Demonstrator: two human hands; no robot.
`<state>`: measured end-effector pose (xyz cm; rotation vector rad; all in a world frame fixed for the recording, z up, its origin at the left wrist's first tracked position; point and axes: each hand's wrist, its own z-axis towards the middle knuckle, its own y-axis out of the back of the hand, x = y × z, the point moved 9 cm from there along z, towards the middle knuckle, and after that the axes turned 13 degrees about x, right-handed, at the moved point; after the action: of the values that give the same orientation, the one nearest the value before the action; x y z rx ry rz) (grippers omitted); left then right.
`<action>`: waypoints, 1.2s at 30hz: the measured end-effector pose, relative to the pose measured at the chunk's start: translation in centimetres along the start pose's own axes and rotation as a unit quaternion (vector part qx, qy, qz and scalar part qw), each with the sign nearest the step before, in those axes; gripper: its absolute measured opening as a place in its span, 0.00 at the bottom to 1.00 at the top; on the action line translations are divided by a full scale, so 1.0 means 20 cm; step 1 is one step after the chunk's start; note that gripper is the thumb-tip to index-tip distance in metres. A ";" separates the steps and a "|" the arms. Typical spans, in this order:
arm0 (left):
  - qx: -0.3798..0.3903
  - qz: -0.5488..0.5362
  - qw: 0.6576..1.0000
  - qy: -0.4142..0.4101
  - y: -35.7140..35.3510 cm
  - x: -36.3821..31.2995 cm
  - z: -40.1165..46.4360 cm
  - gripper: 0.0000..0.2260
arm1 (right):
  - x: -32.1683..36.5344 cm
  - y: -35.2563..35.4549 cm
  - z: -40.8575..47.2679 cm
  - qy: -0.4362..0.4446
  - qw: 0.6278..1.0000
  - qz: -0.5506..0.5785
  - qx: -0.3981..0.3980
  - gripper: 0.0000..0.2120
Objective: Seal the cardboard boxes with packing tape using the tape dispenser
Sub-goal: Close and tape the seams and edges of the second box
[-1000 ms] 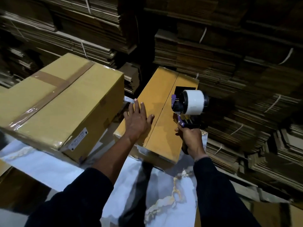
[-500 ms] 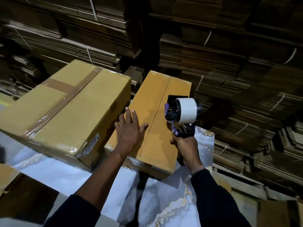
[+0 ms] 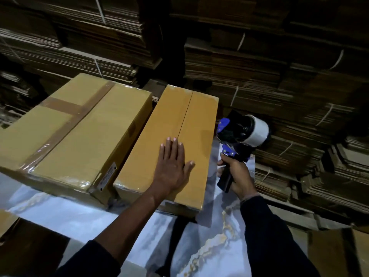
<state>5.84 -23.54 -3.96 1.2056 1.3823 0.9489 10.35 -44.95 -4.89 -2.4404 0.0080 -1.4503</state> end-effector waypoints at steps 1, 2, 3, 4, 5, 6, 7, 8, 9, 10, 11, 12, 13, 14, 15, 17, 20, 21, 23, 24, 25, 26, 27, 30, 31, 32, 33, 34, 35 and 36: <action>-0.004 0.004 1.000 -0.019 -0.01 -0.06 0.00 0.38 | -0.03 0.04 0.00 -0.015 1.000 0.013 0.002 0.09; -0.005 0.008 0.999 -0.034 -0.02 -0.10 0.00 0.38 | -0.08 0.08 0.00 -0.029 0.999 0.031 0.010 0.09; -0.004 0.012 0.999 -0.045 -0.03 -0.14 -0.01 0.38 | -0.13 0.12 0.00 -0.044 0.998 0.052 0.018 0.09; 0.000 0.015 0.999 -0.052 -0.03 -0.16 -0.01 0.38 | -0.20 0.15 0.00 -0.060 0.996 0.068 0.020 0.10; 0.004 0.016 0.998 -0.056 -0.03 -0.16 -0.02 0.38 | -0.27 0.19 -0.01 -0.080 0.993 0.080 0.020 0.10; 0.005 0.017 0.998 -0.058 -0.03 -0.16 -0.02 0.38 | -0.35 0.22 -0.02 -0.103 0.991 0.087 0.018 0.11; 0.006 0.016 0.998 -0.059 -0.03 -0.15 -0.02 0.38 | -0.44 0.25 -0.02 -0.124 0.988 0.095 0.014 0.12; 0.011 0.014 0.998 -0.059 -0.03 -0.14 -0.02 0.37 | -0.52 0.27 -0.03 -0.142 0.985 0.101 0.010 0.13; 0.017 0.012 0.998 -0.058 -0.03 -0.13 -0.02 0.37 | -0.59 0.30 -0.04 -0.154 0.982 0.104 0.007 0.13; 0.021 0.010 0.998 -0.057 -0.04 -0.13 -0.02 0.37 | -0.64 0.32 -0.05 -0.162 0.981 0.107 0.005 0.14; 0.023 0.008 0.998 -0.056 -0.04 -0.13 -0.01 0.36 | -0.69 0.33 -0.05 -0.167 0.980 0.107 0.004 0.14; 0.024 0.007 0.998 -0.055 -0.05 -0.13 -0.01 0.36 | -0.72 0.34 -0.06 -0.169 0.980 0.109 0.004 0.14; 0.022 0.006 0.998 -0.054 -0.05 -0.13 -0.01 0.36 | -0.76 0.34 -0.06 -0.172 0.979 0.111 0.004 0.13; 0.020 0.006 0.998 -0.053 -0.05 -0.13 -0.01 0.36 | -0.79 0.35 -0.06 -0.174 0.978 0.115 0.006 0.13; 0.020 0.006 0.998 -0.053 -0.05 -0.13 -0.01 0.36 | -0.81 0.35 -0.06 -0.175 0.977 0.118 0.008 0.13; 0.026 0.012 0.998 -0.050 -0.06 -0.13 0.00 0.36 | -0.86 0.37 -0.05 -0.175 0.977 0.121 0.001 0.12; 0.022 0.009 0.998 -0.051 -0.06 -0.13 0.00 0.37 | -0.92 0.39 -0.03 -0.168 0.974 0.149 -0.013 0.13; 0.019 0.008 0.998 -0.052 -0.06 -0.13 0.00 0.37 | -0.93 0.39 -0.03 -0.171 0.973 0.152 -0.019 0.13; 0.019 0.007 0.999 -0.051 -0.06 -0.13 -0.01 0.37 | -0.97 0.41 -0.04 -0.180 0.974 0.135 -0.034 0.14; 0.022 0.006 0.999 -0.049 -0.05 -0.13 -0.01 0.37 | -0.99 0.42 -0.04 -0.182 0.975 0.119 -0.044 0.15; 0.024 0.006 0.999 -0.048 -0.05 -0.13 -0.01 0.37 | -1.00 0.44 -0.06 -0.188 0.976 0.091 -0.066 0.16; 0.027 0.006 0.998 -0.048 -0.05 -0.13 -0.01 0.37 | -1.00 0.47 -0.07 -0.195 0.975 0.060 -0.090 0.17; 0.030 0.007 0.998 -0.047 -0.05 -0.13 -0.01 0.37 | -1.00 0.49 -0.08 -0.199 0.973 0.021 -0.117 0.21; 0.037 0.010 0.998 -0.045 -0.05 -0.12 -0.01 0.38 | -0.97 0.54 -0.12 -0.203 0.959 -0.096 -0.173 0.31; 0.039 0.009 0.998 -0.044 -0.05 -0.12 -0.01 0.38 | -0.95 0.53 -0.14 -0.201 0.956 -0.117 -0.181 0.29; 0.042 0.007 0.998 -0.045 -0.06 -0.12 -0.01 0.38 | -0.93 0.52 -0.16 -0.202 0.952 -0.130 -0.189 0.29; 0.044 0.006 0.998 -0.047 -0.06 -0.12 -0.01 0.39 | -0.89 0.50 -0.21 -0.204 0.947 -0.146 -0.202 0.31; 0.044 0.005 0.998 -0.049 -0.06 -0.12 -0.01 0.39 | -0.84 0.50 -0.25 -0.208 0.935 -0.181 -0.223 0.35; 0.045 0.003 0.998 -0.053 -0.05 -0.12 -0.01 0.40 | -0.78 0.48 -0.29 -0.211 0.916 -0.236 -0.248 0.37; 0.048 0.002 0.997 -0.058 -0.05 -0.11 -0.01 0.41 | -0.69 0.46 -0.33 -0.196 0.892 -0.298 -0.276 0.36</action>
<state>5.34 -25.95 -4.47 1.3150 1.3447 0.8103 -0.71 -53.20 -16.13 -3.3900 -0.5302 -1.2366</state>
